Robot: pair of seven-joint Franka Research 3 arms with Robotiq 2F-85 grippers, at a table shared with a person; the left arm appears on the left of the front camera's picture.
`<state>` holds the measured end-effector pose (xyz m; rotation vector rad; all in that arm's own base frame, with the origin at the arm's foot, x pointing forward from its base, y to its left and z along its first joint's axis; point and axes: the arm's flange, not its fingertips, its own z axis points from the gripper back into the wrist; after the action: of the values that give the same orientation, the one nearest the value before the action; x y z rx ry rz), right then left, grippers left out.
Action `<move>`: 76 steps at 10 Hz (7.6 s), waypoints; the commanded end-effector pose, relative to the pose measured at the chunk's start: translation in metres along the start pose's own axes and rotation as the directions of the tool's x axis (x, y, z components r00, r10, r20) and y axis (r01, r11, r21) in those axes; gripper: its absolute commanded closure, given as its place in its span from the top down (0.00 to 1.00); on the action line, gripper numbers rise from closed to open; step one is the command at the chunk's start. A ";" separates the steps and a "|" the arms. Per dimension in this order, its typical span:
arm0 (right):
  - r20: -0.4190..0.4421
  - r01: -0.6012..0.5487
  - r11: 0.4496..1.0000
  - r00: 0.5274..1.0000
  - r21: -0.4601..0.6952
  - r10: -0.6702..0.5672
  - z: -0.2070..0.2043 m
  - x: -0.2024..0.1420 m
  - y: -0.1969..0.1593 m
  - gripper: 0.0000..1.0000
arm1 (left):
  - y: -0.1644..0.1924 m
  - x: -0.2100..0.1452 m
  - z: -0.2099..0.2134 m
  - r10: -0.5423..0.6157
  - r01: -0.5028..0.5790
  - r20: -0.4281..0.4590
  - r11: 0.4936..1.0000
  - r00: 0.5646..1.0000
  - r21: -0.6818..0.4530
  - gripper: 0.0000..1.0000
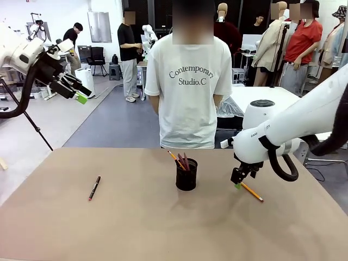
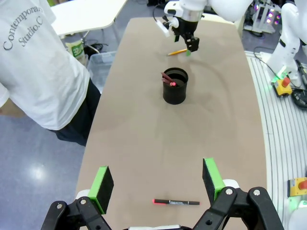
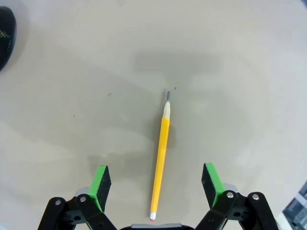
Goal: Place the pens into the pen holder.
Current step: Pick up a writing instrument from the table and place it into the Pen holder.
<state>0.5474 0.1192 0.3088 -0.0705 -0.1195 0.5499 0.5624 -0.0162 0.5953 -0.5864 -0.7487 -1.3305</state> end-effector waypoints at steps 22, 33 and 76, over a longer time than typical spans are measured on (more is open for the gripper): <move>-0.077 -0.067 0.989 0.994 0.135 0.078 -0.026 0.035 -0.027 0.00 | -0.001 0.002 0.001 0.000 0.000 0.002 1.000 1.000 0.002 0.97; 0.420 -0.294 0.563 0.902 0.772 -0.104 0.116 -0.010 -0.020 0.00 | -0.001 0.002 0.001 0.000 0.000 0.002 1.000 1.000 0.002 0.97; 0.943 -0.792 0.511 0.290 0.333 -0.165 0.081 0.024 0.007 1.00 | -0.001 0.002 0.001 0.000 0.000 0.002 1.000 1.000 0.002 0.97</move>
<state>0.5539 0.1526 0.3704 1.1806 -1.1114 1.0753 0.5624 -0.0162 0.5953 -0.5861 -0.7487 -1.3305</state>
